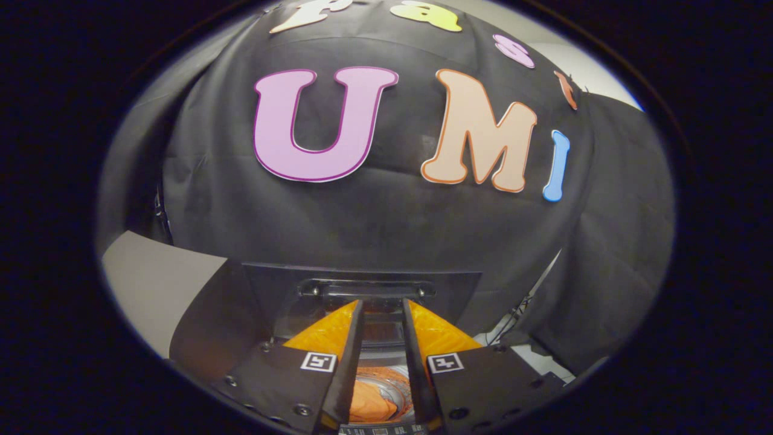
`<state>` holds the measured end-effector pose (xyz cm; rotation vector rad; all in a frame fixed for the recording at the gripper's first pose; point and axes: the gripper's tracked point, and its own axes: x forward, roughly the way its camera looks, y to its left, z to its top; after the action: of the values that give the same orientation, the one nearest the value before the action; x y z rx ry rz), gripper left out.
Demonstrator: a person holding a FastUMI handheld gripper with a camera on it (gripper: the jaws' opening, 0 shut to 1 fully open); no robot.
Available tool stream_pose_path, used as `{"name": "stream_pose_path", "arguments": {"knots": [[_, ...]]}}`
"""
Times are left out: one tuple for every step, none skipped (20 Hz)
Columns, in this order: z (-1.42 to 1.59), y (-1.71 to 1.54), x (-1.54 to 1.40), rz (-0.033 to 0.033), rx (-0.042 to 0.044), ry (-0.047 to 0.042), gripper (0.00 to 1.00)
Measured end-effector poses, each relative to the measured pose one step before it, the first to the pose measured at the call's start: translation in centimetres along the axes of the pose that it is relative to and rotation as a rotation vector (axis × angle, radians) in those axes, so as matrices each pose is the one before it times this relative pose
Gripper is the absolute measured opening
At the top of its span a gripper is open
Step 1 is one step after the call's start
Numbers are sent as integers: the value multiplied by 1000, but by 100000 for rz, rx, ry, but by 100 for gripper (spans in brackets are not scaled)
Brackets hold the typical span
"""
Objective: Put the clothes into the washing machine and then close the washing machine lid.
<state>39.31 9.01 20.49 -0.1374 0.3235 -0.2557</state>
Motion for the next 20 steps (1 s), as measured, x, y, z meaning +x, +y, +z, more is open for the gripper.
{"name": "stream_pose_path", "arguments": {"knots": [[156,338,416,586,275,-357,41],[331,322,378,411,205,-677,44],[261,130,353,-25,-79,-730,46],[477,278,512,637,230,-722,49],[366,407,548,807,799,-597,52],[460,441,601,835,828,-580,53],[401,410,524,653,480,-683,53],[401,432,664,801,239,-862,53],[79,65,711,-665,-861,-330,53],[120,224,729,186,-977,-142,59],[71,163,659,-65,-901,-132,65],[15,324,839,76,-439,-509,70],[-2,248,646,143,-130,-565,76],[-75,15,571,-827,-558,-260,82],[43,318,398,778,-229,-69,88],[-187,352,486,792,40,94,93],[-221,37,357,-47,87,451,96],[-160,31,222,-148,-324,391,97],[-179,-78,230,-555,-556,396,96],[-142,-168,228,-649,-714,346,97]]}}
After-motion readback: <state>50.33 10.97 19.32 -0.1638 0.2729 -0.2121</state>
